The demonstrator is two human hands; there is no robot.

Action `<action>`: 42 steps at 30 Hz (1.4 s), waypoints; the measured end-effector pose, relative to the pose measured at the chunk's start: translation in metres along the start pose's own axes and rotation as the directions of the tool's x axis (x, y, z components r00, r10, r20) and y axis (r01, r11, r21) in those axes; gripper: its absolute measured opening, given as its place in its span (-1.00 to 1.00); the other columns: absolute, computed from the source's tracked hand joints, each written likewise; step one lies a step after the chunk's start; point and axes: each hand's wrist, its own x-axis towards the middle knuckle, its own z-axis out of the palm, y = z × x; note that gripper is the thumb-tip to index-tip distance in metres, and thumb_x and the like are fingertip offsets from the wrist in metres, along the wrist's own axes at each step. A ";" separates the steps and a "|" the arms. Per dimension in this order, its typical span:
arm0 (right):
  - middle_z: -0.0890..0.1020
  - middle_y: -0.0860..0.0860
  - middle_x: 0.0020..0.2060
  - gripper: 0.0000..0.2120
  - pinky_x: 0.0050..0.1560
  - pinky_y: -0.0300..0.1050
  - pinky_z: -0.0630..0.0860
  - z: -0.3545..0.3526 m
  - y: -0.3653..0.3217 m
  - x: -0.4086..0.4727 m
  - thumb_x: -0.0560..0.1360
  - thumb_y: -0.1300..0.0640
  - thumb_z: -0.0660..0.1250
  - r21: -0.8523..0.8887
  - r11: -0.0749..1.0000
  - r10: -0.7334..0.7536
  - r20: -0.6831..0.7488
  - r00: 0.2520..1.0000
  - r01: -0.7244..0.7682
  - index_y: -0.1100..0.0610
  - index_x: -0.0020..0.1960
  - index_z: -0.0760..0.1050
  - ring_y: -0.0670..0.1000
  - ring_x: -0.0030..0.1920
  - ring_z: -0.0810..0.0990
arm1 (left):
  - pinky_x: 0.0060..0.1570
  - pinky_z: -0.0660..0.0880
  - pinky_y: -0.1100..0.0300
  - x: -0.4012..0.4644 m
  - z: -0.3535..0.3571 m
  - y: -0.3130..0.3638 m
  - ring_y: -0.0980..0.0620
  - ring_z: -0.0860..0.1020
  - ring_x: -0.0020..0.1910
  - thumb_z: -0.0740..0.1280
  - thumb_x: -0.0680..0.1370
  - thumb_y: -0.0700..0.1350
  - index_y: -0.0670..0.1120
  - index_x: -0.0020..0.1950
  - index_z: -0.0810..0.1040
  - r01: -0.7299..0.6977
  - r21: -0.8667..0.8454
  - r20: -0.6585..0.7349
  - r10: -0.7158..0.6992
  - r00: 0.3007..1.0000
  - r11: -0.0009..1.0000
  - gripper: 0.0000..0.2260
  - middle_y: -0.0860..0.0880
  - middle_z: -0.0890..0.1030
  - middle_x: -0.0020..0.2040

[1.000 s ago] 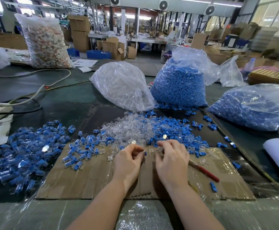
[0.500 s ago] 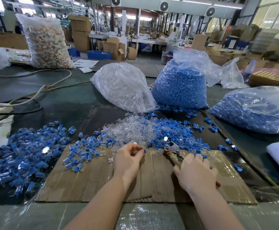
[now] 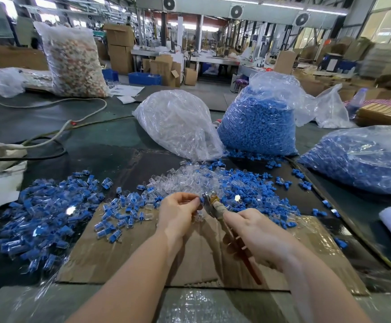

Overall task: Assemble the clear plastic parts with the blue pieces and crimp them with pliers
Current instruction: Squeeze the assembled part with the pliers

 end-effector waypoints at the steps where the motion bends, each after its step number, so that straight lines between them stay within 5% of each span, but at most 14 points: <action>1: 0.40 0.08 -0.31 -0.70 -0.28 -0.09 0.32 -0.001 0.000 0.000 0.55 -0.08 0.17 0.017 1.000 0.010 0.035 0.999 -0.010 0.08 -0.26 0.30 0.04 -0.25 0.51 | -0.49 0.42 0.37 0.000 -0.001 0.001 0.21 0.48 -0.50 0.32 0.52 -0.29 -0.14 -0.14 0.58 0.002 0.014 -0.001 -0.002 1.000 1.000 -0.90 -0.05 0.59 -0.31; 5: 0.54 0.11 -0.24 -0.90 -0.08 0.08 0.53 -0.005 0.000 0.001 0.47 0.17 0.25 0.062 0.997 0.026 0.141 0.990 -0.035 0.19 -0.05 0.41 0.09 -0.25 0.56 | -0.43 0.43 0.31 0.000 0.000 0.004 0.11 0.46 -0.42 0.33 0.52 -0.29 -0.12 -0.16 0.58 0.017 0.058 -0.004 -0.016 1.000 0.998 -0.89 -0.05 0.60 -0.31; 11: 0.50 0.15 -0.23 -0.98 0.00 0.22 0.49 -0.004 0.000 0.004 0.43 0.21 0.20 -0.005 1.000 0.023 0.123 0.992 -0.023 0.14 -0.14 0.38 0.10 -0.20 0.50 | -0.43 0.38 0.26 0.002 0.004 0.007 0.08 0.44 -0.44 0.33 0.52 -0.29 -0.18 -0.12 0.58 0.030 0.078 -0.038 -0.027 0.999 0.996 -0.95 -0.07 0.59 -0.33; 15: 0.48 0.13 -0.24 -0.98 -0.14 0.02 0.41 -0.003 -0.002 0.004 0.44 0.22 0.19 0.010 1.000 -0.003 0.133 0.991 0.002 0.14 -0.16 0.37 0.09 -0.22 0.48 | -0.46 0.39 0.33 0.002 0.001 0.010 0.12 0.48 -0.44 0.33 0.52 -0.29 -0.17 -0.11 0.57 0.034 0.113 -0.021 -0.031 0.999 0.993 -0.95 -0.06 0.59 -0.31; 21: 0.49 0.15 -0.25 -0.96 -0.15 0.03 0.42 -0.002 -0.001 0.003 0.44 0.27 0.18 0.061 0.998 -0.006 0.139 0.990 -0.002 0.16 -0.17 0.37 0.11 -0.22 0.51 | -0.41 0.39 0.31 0.001 0.001 0.011 0.10 0.48 -0.39 0.33 0.52 -0.28 -0.13 -0.14 0.57 0.016 0.142 -0.028 -0.012 1.000 0.990 -0.92 -0.06 0.60 -0.29; 28: 0.50 0.14 -0.22 -0.98 -0.10 0.10 0.46 -0.003 -0.002 0.003 0.44 0.25 0.20 0.035 0.999 0.000 0.156 0.988 -0.006 0.17 -0.13 0.38 0.11 -0.20 0.52 | -0.51 0.41 0.38 0.000 0.003 0.011 0.13 0.46 -0.44 0.34 0.51 -0.31 -0.18 -0.12 0.58 0.052 0.092 -0.033 -0.049 0.998 0.994 -0.94 -0.04 0.58 -0.34; 34: 0.47 0.11 -0.34 -0.88 -0.26 -0.06 0.43 0.003 -0.003 0.003 0.51 0.23 0.14 -0.069 0.997 -0.033 0.099 0.995 0.040 0.14 -0.22 0.31 0.06 -0.36 0.47 | -0.48 0.41 0.38 -0.002 0.006 0.007 0.16 0.47 -0.45 0.33 0.50 -0.34 -0.20 -0.14 0.59 0.055 0.046 -0.056 -0.052 0.997 0.997 -0.92 -0.05 0.57 -0.34; 38: 0.48 0.01 -0.23 -0.87 -0.17 -0.08 0.44 0.008 -0.001 0.005 0.59 0.10 0.12 -0.159 0.985 -0.055 0.034 0.998 0.060 0.05 -0.14 0.30 0.02 -0.25 0.48 | -0.40 0.39 0.36 -0.002 0.009 0.009 0.13 0.49 -0.37 0.34 0.50 -0.31 -0.18 -0.11 0.59 0.015 0.080 -0.058 -0.010 0.998 0.997 -0.93 -0.05 0.58 -0.30; 42: 0.48 -0.04 -0.19 -0.81 -0.33 -0.28 0.33 0.010 0.002 0.003 0.56 -0.08 0.21 -0.168 0.981 -0.103 -0.007 0.995 0.101 0.04 -0.08 0.38 -0.12 -0.31 0.44 | -0.33 0.43 0.30 -0.005 0.009 0.007 0.09 0.50 -0.34 0.32 0.51 -0.31 -0.16 -0.12 0.59 0.010 0.065 -0.067 -0.006 0.998 0.998 -0.91 -0.09 0.60 -0.24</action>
